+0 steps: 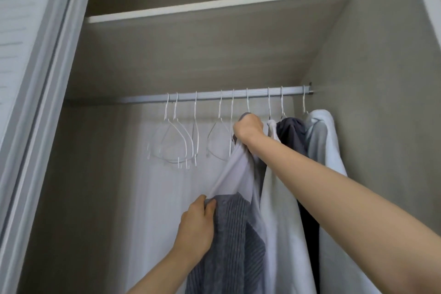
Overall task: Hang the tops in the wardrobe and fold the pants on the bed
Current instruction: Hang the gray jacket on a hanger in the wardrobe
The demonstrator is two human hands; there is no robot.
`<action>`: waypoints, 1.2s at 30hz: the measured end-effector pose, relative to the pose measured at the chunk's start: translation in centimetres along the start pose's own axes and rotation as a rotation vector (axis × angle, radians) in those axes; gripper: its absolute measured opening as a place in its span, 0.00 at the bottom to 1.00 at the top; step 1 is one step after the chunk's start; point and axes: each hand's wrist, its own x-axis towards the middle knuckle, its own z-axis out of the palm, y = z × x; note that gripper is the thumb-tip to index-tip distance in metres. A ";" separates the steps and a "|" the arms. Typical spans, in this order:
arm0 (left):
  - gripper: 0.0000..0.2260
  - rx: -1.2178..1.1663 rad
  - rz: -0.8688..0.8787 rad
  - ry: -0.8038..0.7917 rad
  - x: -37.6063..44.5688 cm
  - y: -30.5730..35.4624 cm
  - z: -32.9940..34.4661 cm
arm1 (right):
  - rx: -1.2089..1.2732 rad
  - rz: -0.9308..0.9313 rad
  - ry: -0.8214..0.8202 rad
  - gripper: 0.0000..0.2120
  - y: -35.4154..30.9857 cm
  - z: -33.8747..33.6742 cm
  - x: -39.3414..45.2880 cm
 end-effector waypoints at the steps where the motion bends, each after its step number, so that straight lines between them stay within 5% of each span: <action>1: 0.16 -0.011 -0.005 -0.002 -0.4 -0.2 0.1 | -0.006 -0.006 -0.013 0.08 0.4 0.1 -0.3; 5: 0.19 0.095 0.074 -0.052 -2.0 0.2 -0.2 | -0.136 -0.038 -0.007 0.22 1.4 -0.9 -1.0; 9: 0.22 0.593 0.270 -0.053 -3.4 0.6 -0.3 | -0.448 -0.245 0.204 0.21 2.6 -1.7 -3.0; 11: 0.20 0.571 0.269 -0.047 -4.2 0.7 -0.1 | -0.676 -0.373 0.229 0.21 3.5 -1.2 -4.9; 17: 0.35 0.498 0.206 -0.126 -8.9 -0.7 0.5 | -0.941 -0.498 0.076 0.17 5.4 0.9 -11.6; 22: 0.31 0.523 0.099 -0.098 -14.3 -2.4 -0.4 | -0.891 -0.531 -0.069 0.23 8.0 1.7 -17.2; 28: 0.22 0.266 -0.090 -0.092 -19.3 -4.0 -0.6 | -0.775 -0.570 -0.252 0.29 10.6 1.0 -24.4; 36: 0.14 0.237 -0.286 -0.037 -27.5 -3.3 -4.3 | -0.508 -0.596 -0.430 0.28 13.8 -2.0 -34.2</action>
